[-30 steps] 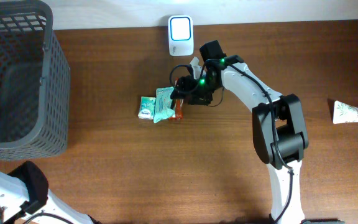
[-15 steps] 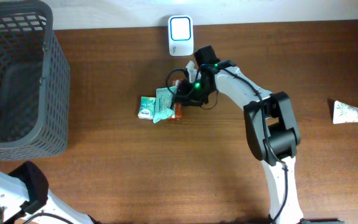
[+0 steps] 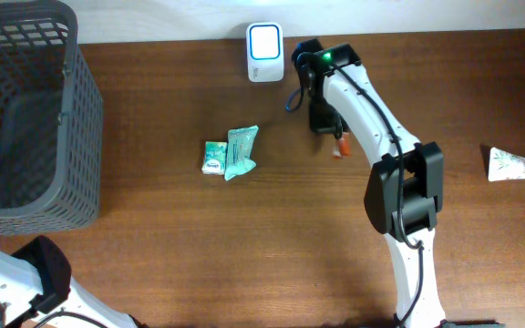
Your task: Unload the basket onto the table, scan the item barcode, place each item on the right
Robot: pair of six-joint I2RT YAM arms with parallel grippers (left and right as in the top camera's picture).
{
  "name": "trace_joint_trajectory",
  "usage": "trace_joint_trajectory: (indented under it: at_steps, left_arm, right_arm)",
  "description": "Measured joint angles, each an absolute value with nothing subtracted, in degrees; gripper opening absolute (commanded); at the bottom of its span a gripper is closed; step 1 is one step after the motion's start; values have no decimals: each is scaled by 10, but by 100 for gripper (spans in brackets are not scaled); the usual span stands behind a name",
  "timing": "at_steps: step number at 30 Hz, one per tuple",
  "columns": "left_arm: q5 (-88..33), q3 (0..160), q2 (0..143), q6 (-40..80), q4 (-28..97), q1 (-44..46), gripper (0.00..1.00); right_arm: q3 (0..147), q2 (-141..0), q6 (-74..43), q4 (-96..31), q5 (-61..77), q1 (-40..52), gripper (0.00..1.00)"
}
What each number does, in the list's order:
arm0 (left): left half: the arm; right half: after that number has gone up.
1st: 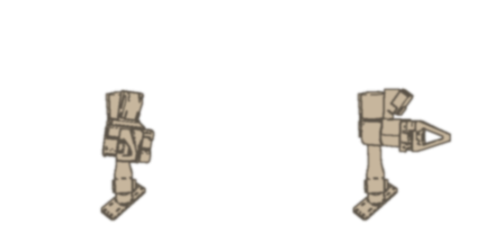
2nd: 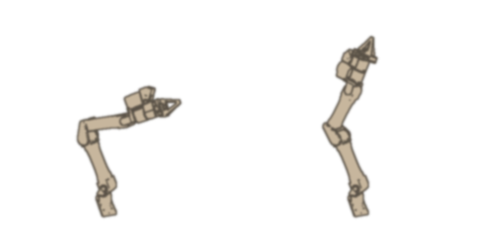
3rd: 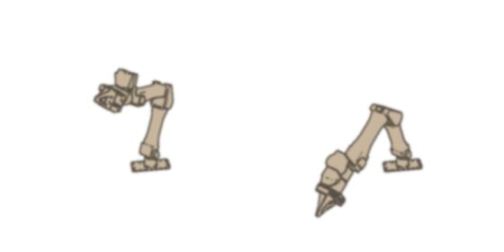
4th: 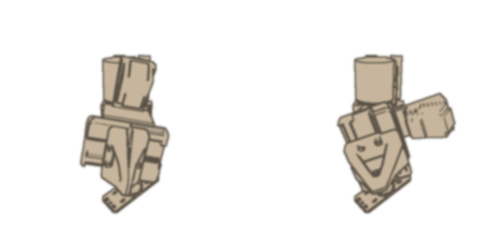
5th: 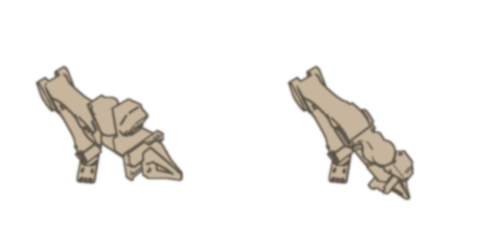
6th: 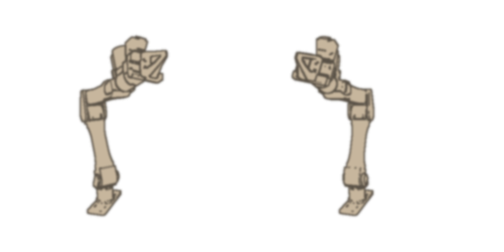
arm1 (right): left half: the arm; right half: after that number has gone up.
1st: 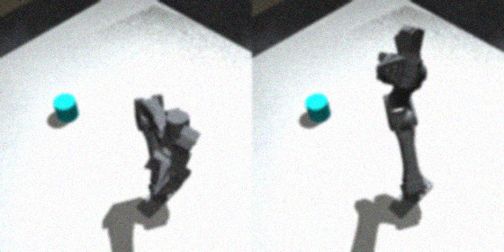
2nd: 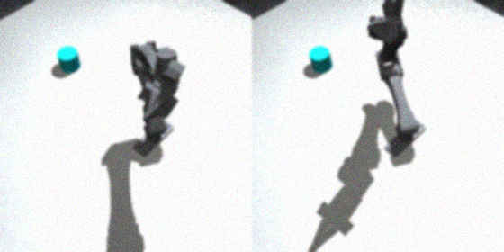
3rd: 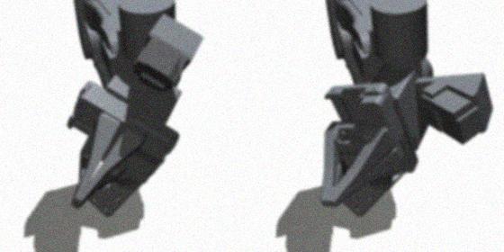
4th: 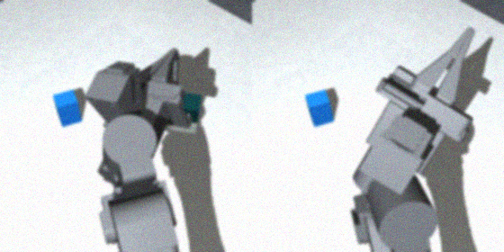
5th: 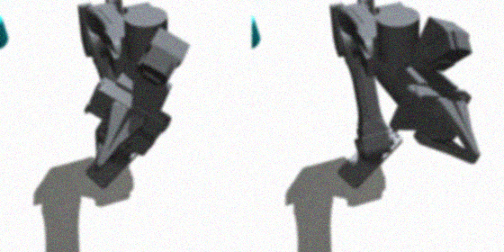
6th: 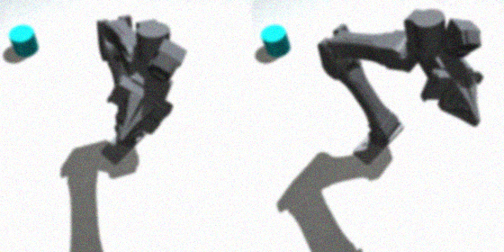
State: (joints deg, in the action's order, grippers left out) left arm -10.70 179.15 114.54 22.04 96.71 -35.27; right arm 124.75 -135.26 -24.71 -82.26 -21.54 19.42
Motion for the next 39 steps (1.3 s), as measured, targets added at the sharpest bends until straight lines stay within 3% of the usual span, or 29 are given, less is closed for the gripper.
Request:
trace_joint_trajectory:
  at_steps: [2, 7, 10, 15, 17, 18, 19, 23, 27, 39]
  left_arm:
    - [-107, 1792, 1145, 220, 967, -353, 99]
    - [-107, 1792, 1145, 221, 967, -353, 99]
    - [-107, 1792, 1145, 220, 967, -353, 99]
    - [-107, 1792, 1145, 220, 967, -353, 99]
    - [-107, 1792, 1145, 221, 967, -353, 99]
    - [-107, 1792, 1145, 220, 967, -353, 99]
    - [-107, 1792, 1145, 221, 967, -353, 99]
    - [-107, 1792, 1145, 220, 967, -353, 99]
    - [-107, 1792, 1145, 220, 967, -353, 99]
    - [-107, 1792, 1145, 220, 967, -353, 99]
  right_arm:
    - [1217, -1353, -276, -834, -308, 200, 4]
    - [1107, -1356, -306, -806, -373, 202, 4]
    - [1061, -1357, -313, -777, -359, 209, 15]
    - [1078, -1360, -312, -777, -251, 234, 17]
    - [1136, -1362, -299, -797, -191, 232, 33]
    - [1210, -1366, -282, -841, -149, 223, 65]
    - [1250, -1365, -273, -854, -127, 212, 84]
    - [1399, -1365, -185, -943, -20, 126, 98]
    - [1404, -1364, -135, -970, 77, 33, 99]
    - [1404, -1364, -126, -970, 86, 24, 99]
